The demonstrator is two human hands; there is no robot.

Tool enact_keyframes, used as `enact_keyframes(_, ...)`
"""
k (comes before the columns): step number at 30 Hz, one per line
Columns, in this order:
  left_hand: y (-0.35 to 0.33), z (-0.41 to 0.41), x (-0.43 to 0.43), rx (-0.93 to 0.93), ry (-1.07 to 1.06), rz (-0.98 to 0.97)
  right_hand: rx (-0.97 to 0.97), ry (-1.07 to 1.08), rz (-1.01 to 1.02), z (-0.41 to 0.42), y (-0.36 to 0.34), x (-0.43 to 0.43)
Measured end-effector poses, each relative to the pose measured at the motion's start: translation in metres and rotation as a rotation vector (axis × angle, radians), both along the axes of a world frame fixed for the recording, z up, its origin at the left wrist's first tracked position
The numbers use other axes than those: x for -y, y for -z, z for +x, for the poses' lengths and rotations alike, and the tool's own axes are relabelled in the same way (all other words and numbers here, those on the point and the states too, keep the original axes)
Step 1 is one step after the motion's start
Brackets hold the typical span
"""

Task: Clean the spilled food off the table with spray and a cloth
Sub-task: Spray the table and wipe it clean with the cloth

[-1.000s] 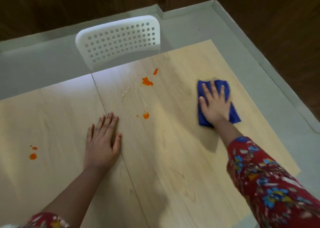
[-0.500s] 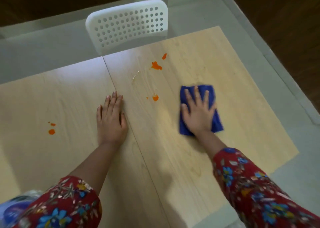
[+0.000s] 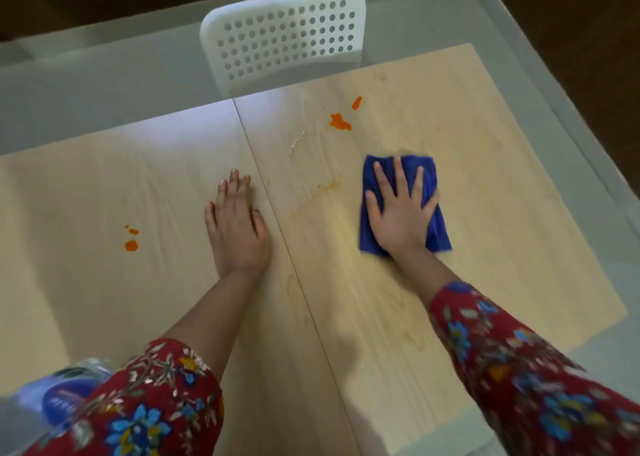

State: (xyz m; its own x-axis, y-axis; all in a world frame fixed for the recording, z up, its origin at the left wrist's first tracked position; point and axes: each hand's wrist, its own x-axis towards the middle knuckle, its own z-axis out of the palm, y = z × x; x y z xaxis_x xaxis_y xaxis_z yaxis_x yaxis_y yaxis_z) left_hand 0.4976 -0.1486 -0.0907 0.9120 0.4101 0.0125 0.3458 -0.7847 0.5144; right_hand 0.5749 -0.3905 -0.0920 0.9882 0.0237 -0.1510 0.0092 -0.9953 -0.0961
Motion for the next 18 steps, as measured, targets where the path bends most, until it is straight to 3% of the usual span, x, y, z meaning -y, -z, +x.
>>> enact_keyframes(2,0.002,0.0,0.0,-0.015,0.014,0.016,-0.009,0.001,0.027,0.033,0.001,-0.041)
enact_keyframes(6,0.003,0.002,-0.002,-0.014,-0.011,0.016,0.03,-0.36,0.062,0.01,-0.001,-0.113)
enact_keyframes(10,0.001,0.006,-0.001,-0.002,-0.057,0.027,0.039,-0.579,0.072,-0.043,0.0,-0.073)
enact_keyframes(14,-0.005,0.034,-0.023,-0.049,0.0,0.098,0.037,-0.263,0.012,0.013,0.004,-0.026)
enact_keyframes(18,-0.001,0.045,-0.031,-0.112,0.07,0.176,-0.013,-0.016,0.027,0.088,0.003,-0.046)
